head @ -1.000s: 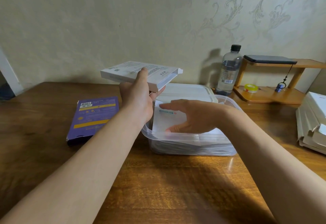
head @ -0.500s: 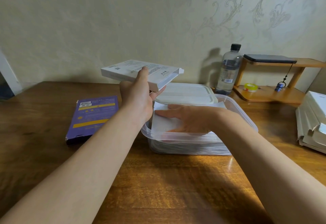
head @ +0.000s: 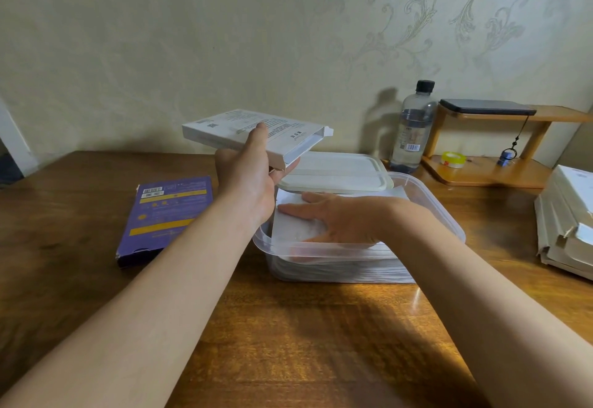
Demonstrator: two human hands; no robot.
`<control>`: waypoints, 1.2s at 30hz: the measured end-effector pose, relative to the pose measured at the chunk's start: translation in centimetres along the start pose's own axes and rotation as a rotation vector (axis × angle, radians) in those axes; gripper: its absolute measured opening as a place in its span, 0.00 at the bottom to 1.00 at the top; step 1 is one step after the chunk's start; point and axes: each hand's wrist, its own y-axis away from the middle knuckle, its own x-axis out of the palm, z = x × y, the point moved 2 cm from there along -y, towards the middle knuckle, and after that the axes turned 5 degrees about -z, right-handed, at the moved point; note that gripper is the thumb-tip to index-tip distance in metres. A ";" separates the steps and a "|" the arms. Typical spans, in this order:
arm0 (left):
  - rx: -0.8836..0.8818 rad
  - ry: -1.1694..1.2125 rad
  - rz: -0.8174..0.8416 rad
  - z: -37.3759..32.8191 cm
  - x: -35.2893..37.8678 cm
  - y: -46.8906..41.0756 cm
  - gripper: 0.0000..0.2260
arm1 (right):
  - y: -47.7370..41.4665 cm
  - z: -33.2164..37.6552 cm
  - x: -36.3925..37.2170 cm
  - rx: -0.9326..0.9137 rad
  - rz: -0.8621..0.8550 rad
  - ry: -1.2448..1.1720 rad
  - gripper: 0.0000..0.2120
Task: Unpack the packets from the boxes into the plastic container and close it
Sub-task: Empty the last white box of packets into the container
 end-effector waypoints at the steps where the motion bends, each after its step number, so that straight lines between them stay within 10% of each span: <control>1: -0.002 -0.002 0.000 0.0 0.0 0.0 0.07 | 0.0 0.0 0.0 -0.002 -0.004 0.001 0.34; 9: -0.004 -0.023 0.003 -0.1 0.1 0.2 0.12 | 0.7 -1.5 -1.4 0.051 -0.320 -0.253 0.40; 15: -0.035 -0.045 0.024 -0.3 0.2 0.7 0.07 | 1.8 -2.8 -3.6 0.213 -0.883 -0.324 0.18; 36: -0.078 -0.140 0.201 -0.3 0.1 0.6 0.10 | 0.8 -1.6 -2.7 0.060 -0.917 -0.026 0.14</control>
